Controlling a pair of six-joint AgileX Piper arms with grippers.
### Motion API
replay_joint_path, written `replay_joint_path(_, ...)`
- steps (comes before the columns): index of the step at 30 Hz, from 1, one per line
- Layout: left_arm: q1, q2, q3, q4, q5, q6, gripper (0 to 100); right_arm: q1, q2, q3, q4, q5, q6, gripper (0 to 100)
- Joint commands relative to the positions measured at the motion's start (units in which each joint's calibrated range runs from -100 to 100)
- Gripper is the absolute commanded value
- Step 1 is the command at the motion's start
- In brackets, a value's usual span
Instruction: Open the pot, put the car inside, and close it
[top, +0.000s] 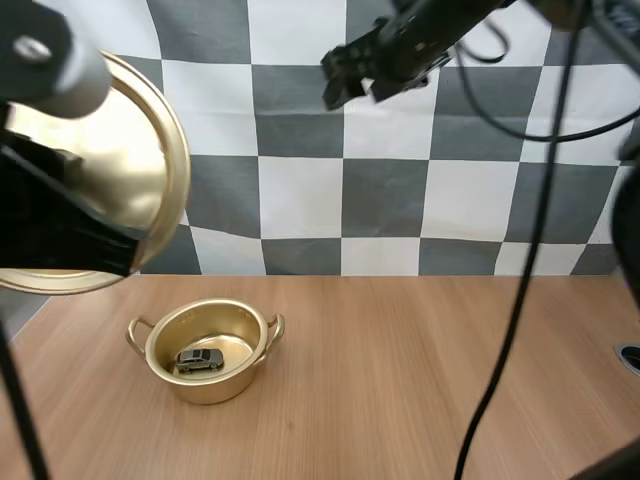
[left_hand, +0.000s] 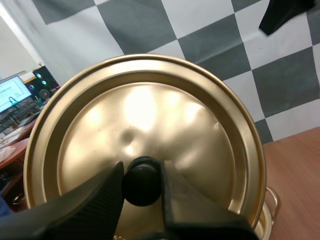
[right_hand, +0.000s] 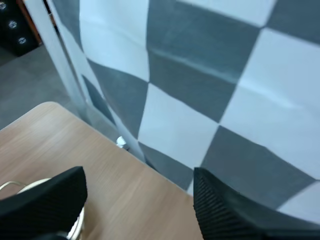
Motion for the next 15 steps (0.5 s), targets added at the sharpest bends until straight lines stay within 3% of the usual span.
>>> replay_joint_path(1, -0.02, 1.0, 5.5, -1.8, -6.9, 0.1, 0, -5.6, -6.7, -0.1, 0.0, 0.0, -0.5, 100)
replay_joint_path(15, -0.02, 15.5, 14.6, -5.2, -30.8, 1.2, 0, -6.1, -30.1, 0.1, -3.5, 0.0, 2.1, 100)
